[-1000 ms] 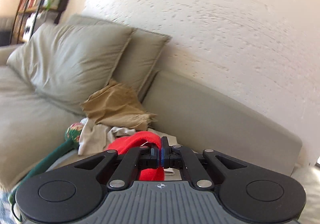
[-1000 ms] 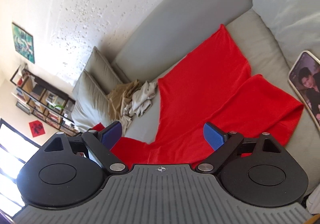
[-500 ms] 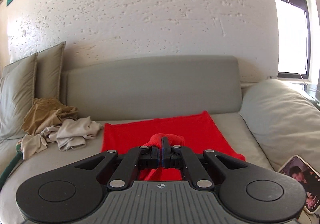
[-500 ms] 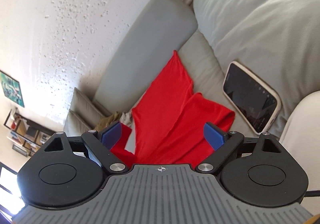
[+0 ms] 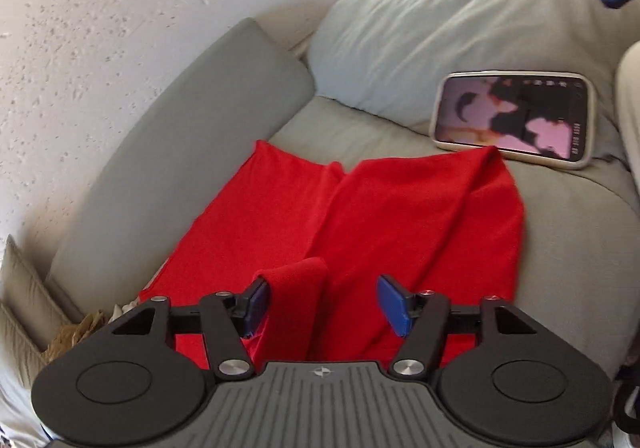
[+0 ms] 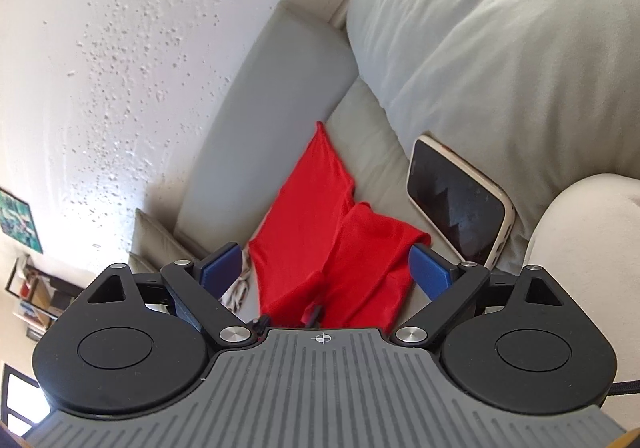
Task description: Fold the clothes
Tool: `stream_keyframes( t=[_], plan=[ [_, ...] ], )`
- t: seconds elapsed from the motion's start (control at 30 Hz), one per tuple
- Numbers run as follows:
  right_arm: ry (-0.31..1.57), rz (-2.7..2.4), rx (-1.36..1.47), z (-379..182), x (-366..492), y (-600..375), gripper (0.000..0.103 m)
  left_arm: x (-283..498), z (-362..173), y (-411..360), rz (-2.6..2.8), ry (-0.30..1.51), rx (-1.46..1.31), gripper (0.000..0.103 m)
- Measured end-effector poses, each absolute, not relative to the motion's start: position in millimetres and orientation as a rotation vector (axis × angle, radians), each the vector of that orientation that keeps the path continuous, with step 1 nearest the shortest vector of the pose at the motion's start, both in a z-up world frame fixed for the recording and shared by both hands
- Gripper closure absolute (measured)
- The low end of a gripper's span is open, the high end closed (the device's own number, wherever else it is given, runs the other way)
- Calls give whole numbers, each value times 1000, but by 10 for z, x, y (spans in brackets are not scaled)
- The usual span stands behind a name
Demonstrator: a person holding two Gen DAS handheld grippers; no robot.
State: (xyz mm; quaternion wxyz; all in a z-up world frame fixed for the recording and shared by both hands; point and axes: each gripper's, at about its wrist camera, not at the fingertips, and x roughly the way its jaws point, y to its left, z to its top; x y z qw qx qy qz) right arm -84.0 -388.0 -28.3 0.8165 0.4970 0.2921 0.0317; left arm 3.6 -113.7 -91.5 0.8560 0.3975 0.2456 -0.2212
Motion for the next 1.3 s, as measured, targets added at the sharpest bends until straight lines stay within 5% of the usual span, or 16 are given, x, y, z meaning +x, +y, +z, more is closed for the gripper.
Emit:
stream_keyframes(
  t=[0.33,0.47,0.53,0.6,0.77,0.93,1.13,1.23,1.3],
  plan=[
    [730,132,905,-264,-516,-3399,10,-465,-531,-584,-656,597,545,32],
    [767,221,668,-205,-286,-2910,28,-211,-418,14,-510,658,163,34],
    [775,282,526,-177,-106,-2625,33,44,-454,408,-333,710,-55,49],
    [792,346,386,-211,111,-2295,33,240,-550,717,-156,750,-179,78],
    [852,393,71,-446,480,-1590,35,527,-818,1182,38,819,-259,91],
    [852,384,-134,-638,693,-1134,41,605,-945,1286,75,848,-255,91],
    [916,358,-113,-827,1003,-1018,67,615,-972,1279,87,862,-243,91],
    [920,341,-127,-859,993,-1058,89,634,-991,1271,89,865,-232,90],
    [879,320,-111,-790,911,-1139,92,630,-1001,1271,92,864,-231,89]
  ],
)
